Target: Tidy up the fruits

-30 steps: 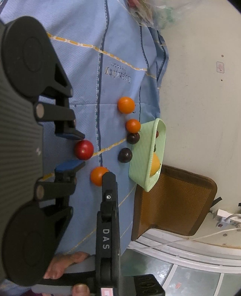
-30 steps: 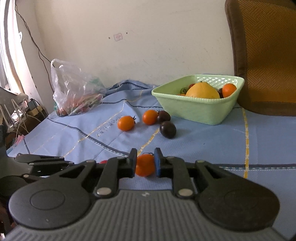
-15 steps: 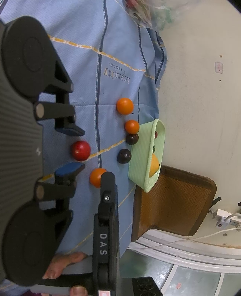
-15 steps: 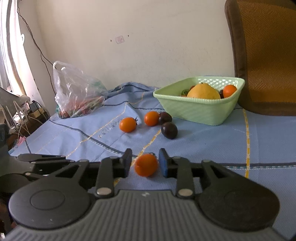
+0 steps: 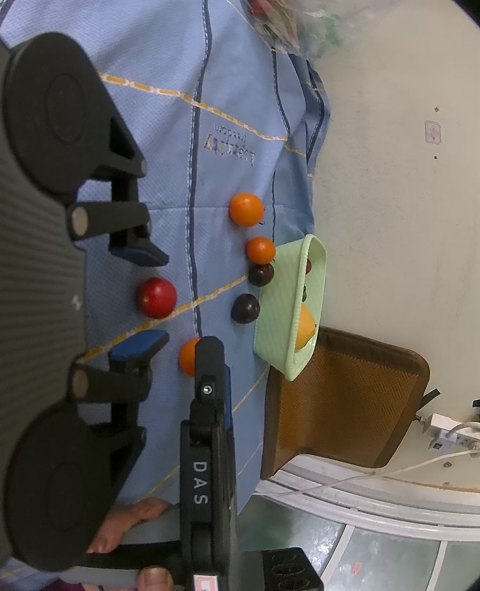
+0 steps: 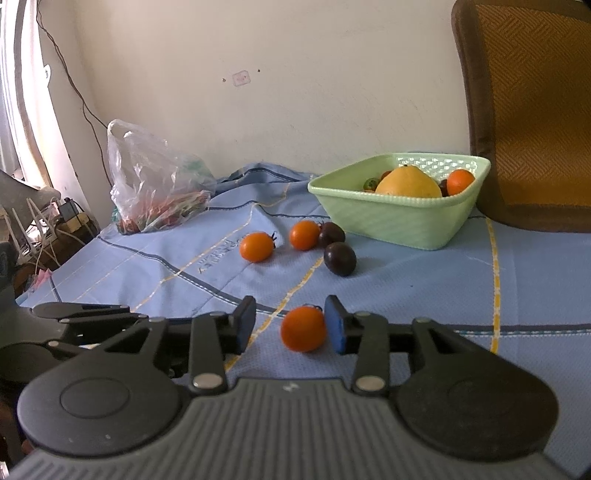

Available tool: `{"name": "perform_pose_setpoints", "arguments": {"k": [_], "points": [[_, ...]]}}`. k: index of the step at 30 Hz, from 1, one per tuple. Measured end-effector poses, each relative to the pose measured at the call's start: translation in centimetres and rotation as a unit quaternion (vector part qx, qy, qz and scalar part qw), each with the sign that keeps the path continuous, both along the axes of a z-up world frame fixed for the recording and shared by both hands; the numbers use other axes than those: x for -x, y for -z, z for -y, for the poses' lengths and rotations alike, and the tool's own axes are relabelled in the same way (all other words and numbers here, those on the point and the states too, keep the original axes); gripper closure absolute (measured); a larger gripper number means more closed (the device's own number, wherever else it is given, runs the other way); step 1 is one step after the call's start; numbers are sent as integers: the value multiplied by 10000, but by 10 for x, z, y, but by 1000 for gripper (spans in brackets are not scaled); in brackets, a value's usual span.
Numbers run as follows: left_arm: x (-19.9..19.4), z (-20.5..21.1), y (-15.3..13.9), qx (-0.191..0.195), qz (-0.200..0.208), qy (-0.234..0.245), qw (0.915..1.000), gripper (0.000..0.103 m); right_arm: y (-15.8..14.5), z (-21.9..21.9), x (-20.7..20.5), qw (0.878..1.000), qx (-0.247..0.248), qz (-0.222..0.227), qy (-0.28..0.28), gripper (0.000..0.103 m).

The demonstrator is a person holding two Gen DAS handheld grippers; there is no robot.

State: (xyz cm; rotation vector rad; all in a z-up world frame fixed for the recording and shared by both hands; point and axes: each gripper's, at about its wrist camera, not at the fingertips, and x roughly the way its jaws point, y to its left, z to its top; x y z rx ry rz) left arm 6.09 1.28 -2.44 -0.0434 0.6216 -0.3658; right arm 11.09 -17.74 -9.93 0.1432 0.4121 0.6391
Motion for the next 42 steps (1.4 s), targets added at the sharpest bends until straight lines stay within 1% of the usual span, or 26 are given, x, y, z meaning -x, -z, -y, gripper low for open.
{"name": "perform_pose_setpoints", "arguments": {"k": [7,12,16,19,23,33,42], "points": [[1,1,0,5,37,37,10000,63,-1,1,2,10000,-48,47,-38,59],[2,0,-1,24,68,37,10000,60,-2,2,3,9999,-123,96,-61,59],[2,1,-1,28,95,50,9999,59,-4,4,5,9997,-203,152,-48,54],[3,1,-1,31,123,48,9999,57,-5,5,6,9995,-266,182,-32,54],[3,1,-1,37,142,56,9999,56,-6,7,6,9993,-328,200,-10,54],[4,1,-1,35,149,59,9999,54,-7,10,5,9989,-445,158,77,54],[4,2,-1,38,154,61,9999,52,-6,10,2,9991,-412,117,9,54]]}}
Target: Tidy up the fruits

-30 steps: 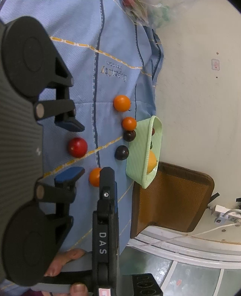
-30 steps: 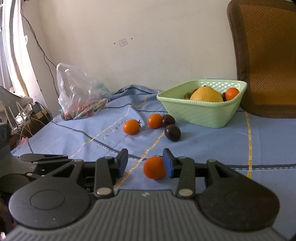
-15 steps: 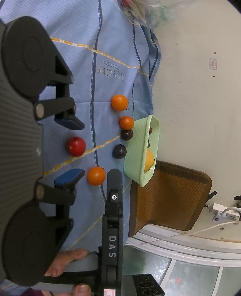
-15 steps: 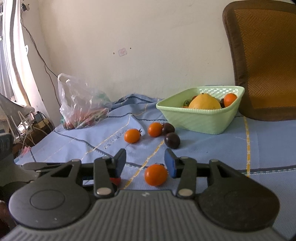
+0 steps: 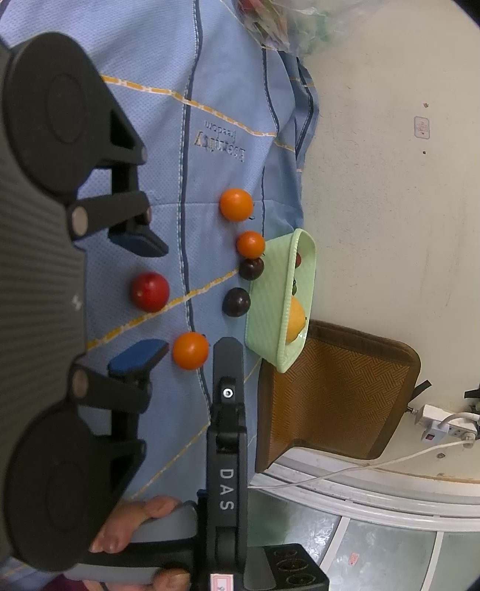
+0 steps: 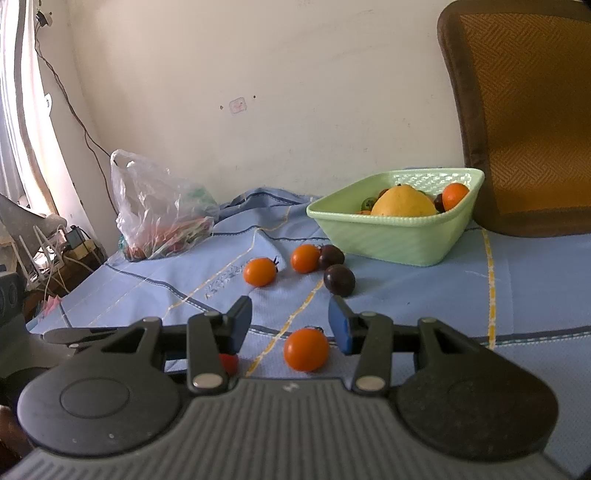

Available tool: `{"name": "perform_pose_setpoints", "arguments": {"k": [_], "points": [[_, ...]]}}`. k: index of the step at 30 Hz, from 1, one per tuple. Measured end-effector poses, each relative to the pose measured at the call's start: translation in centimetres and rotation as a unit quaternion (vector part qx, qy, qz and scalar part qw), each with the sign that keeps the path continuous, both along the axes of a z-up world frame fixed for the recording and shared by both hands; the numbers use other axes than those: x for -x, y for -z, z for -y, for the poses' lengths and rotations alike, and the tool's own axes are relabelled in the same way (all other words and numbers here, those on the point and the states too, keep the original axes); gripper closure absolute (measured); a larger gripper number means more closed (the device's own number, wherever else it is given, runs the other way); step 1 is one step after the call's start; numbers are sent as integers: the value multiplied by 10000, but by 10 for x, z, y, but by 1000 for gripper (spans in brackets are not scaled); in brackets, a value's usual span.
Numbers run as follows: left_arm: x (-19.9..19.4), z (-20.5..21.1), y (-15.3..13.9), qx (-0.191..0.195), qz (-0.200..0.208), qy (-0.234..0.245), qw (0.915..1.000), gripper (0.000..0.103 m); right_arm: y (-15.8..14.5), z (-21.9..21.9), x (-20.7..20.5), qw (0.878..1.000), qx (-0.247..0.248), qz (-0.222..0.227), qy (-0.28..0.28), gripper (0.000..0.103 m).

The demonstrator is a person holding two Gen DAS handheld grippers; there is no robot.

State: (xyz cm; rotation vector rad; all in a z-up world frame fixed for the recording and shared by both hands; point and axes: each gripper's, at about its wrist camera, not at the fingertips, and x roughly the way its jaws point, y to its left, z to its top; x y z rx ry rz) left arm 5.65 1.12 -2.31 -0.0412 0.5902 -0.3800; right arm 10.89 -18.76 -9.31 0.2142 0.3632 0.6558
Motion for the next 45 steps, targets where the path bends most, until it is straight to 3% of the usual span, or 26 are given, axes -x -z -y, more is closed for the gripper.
{"name": "perform_pose_setpoints", "arguments": {"k": [10,20,22,26,28,30,32,34,36,39,45], "points": [[-2,3,-2,-70,-9,-25,10000,52,3,-8,-1,9996,192,-37,-180,54],[-8,5,0,-128,-91,-192,9997,53,5,-7,-7,9994,221,-242,103,54],[-9,6,1,-125,-82,-202,9997,57,6,-8,-7,9992,277,-255,146,54],[-12,9,3,-214,-192,-190,9994,75,8,-12,-11,9973,528,-388,329,53],[-12,9,4,-191,-199,-157,9995,77,9,-13,-14,9962,610,-500,373,54],[-12,8,4,-157,-199,-159,9996,77,10,-16,-12,9951,796,-420,404,58],[-12,6,4,-92,-218,-172,9996,77,10,-19,-8,9929,1007,-317,545,74],[-15,4,3,13,-235,-174,9996,77,8,-13,-12,9947,842,-403,425,74],[-23,4,-2,126,-260,-138,9995,77,2,-4,-16,9972,519,-399,357,74],[-48,6,-21,370,-193,-52,9991,77,-18,5,-23,9979,374,-6,528,74],[-127,20,-63,818,-55,-30,9966,77,-47,23,-72,9934,72,407,1073,74]]}}
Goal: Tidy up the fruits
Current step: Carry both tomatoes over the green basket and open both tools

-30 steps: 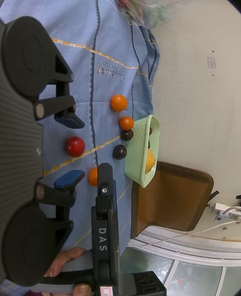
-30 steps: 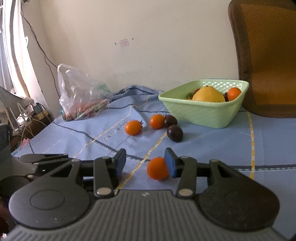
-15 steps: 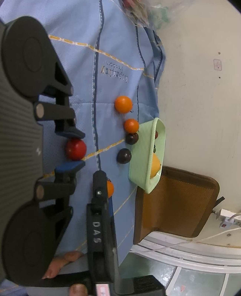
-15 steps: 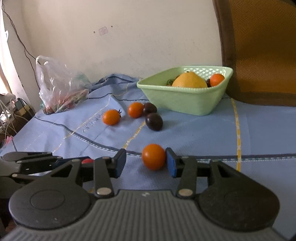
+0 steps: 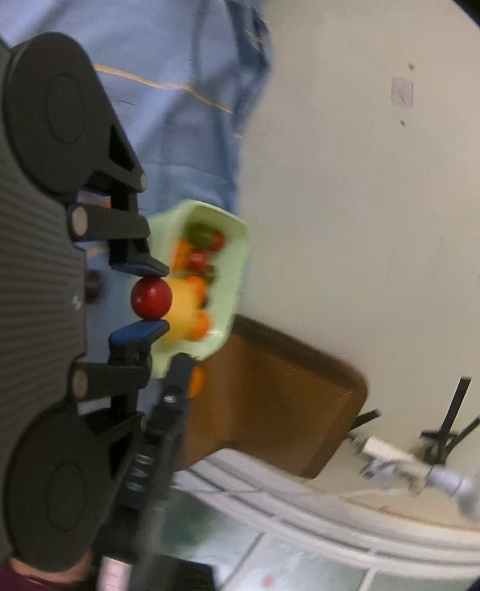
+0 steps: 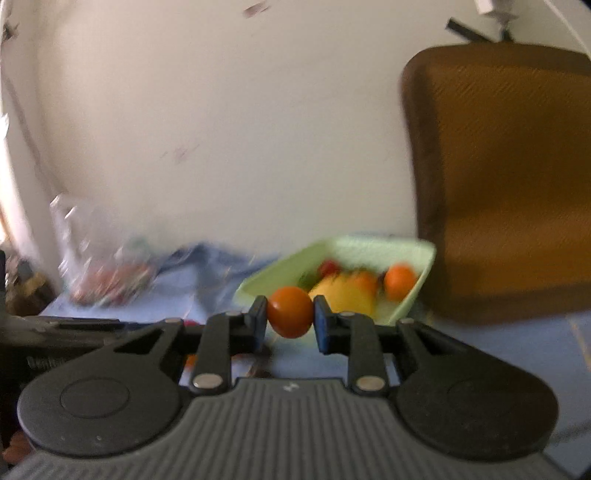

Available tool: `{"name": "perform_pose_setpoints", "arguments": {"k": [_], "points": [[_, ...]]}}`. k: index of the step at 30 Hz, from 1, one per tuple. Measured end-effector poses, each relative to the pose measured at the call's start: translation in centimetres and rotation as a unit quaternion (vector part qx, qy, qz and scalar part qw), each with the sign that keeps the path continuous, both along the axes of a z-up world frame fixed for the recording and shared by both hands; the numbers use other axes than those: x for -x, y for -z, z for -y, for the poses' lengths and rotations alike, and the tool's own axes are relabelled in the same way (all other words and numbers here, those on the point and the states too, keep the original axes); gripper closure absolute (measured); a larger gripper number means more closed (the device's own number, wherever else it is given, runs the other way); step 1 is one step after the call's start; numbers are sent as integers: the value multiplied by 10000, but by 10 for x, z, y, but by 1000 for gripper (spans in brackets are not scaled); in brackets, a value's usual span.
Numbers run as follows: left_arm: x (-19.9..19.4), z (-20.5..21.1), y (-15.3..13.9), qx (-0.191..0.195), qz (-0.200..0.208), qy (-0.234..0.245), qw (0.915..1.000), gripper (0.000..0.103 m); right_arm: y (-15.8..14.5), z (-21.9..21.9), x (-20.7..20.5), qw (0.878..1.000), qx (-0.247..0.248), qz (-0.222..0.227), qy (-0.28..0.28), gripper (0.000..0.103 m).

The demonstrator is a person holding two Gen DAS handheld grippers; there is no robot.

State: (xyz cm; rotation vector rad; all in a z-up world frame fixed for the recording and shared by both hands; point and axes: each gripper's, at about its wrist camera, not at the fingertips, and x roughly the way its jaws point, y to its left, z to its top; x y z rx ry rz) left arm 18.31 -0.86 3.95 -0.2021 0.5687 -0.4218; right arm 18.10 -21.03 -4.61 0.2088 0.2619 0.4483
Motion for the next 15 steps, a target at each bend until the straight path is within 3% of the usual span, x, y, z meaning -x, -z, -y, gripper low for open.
{"name": "perform_pose_setpoints", "arguments": {"k": [3,9,12,15], "points": [[-42,8,-4,127,-207,-44,9997,77,4,5,-29,9994,-101,-105,311,74],[-88,26,14,-214,-527,-130,9983,76,22,5,-54,9985,-168,-271,440,70],[-95,28,24,-304,-604,-199,9975,63,22,6,-52,9983,-182,-144,543,52],[-89,24,21,-247,-511,-254,9981,59,20,8,-41,9980,-207,80,599,50]]}}
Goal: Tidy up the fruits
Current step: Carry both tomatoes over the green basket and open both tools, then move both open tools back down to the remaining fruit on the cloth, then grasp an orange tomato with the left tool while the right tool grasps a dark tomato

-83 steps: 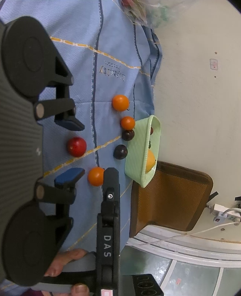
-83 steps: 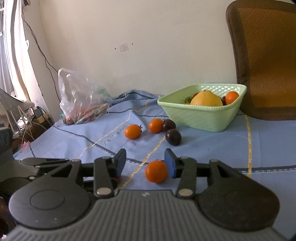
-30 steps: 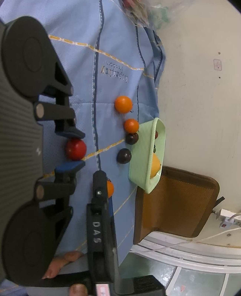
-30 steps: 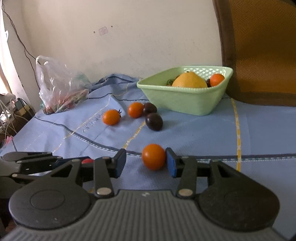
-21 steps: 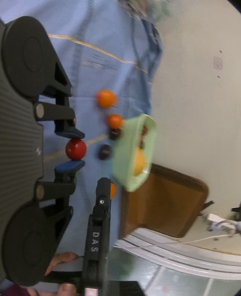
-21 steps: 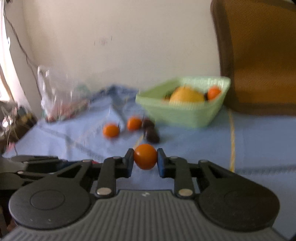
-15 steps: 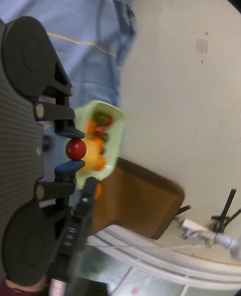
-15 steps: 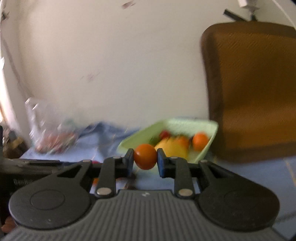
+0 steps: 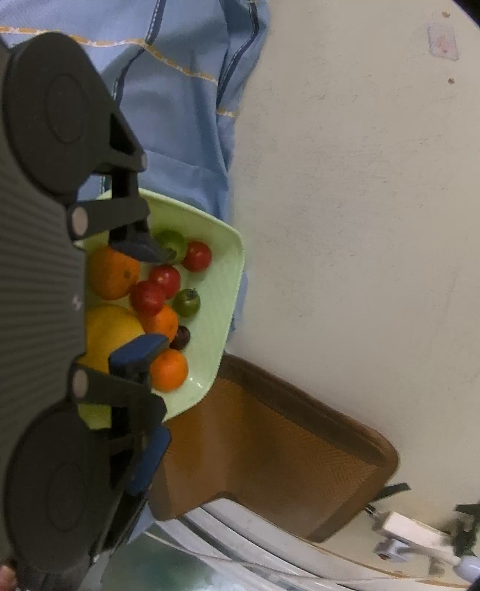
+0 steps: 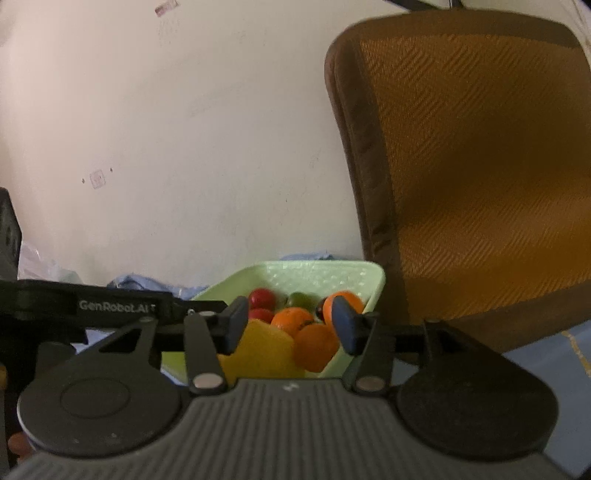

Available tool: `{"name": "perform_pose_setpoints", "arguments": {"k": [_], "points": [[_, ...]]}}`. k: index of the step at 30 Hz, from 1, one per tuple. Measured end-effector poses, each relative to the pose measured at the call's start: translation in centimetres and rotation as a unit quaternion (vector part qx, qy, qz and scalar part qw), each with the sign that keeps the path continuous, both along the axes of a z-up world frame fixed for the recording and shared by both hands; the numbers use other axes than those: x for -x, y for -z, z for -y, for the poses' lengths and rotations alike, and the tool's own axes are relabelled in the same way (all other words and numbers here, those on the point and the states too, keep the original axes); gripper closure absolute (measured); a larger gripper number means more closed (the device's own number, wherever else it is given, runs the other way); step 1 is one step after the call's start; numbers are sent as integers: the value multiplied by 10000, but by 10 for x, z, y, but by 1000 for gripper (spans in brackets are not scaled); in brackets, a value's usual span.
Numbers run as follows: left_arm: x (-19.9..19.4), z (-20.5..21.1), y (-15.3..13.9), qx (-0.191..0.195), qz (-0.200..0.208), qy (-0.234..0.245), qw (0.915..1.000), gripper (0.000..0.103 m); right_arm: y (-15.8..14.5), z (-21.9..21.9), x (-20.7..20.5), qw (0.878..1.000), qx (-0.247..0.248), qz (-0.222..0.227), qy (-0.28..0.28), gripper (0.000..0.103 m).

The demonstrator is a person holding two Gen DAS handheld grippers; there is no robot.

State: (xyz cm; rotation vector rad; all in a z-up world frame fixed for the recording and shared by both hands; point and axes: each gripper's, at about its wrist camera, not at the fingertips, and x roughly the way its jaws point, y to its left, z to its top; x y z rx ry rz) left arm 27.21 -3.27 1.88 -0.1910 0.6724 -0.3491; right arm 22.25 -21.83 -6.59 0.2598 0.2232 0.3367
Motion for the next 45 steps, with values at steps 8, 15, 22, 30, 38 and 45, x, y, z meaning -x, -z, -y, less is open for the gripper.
{"name": "perform_pose_setpoints", "arguments": {"k": [8,15,22,30,38,45], "points": [[74,-67,-26,196,654,-540,9962,53,-7,2,39,9990,-99,328,-286,50],[128,-82,15,-663,591,-578,9944,48,9,-39,65,9899,583,-315,-1255,49],[111,-67,36,-823,363,-522,9946,46,16,-61,50,9845,1123,-768,-1110,49],[97,-58,47,-1071,120,-519,9928,69,23,-82,37,9774,1531,-956,-1096,59],[135,-53,41,-786,156,-384,9960,73,24,-71,62,9771,1487,-968,-1175,74],[203,-32,46,-554,222,238,9979,73,33,-41,121,9784,1109,-1061,-1387,74]]}}
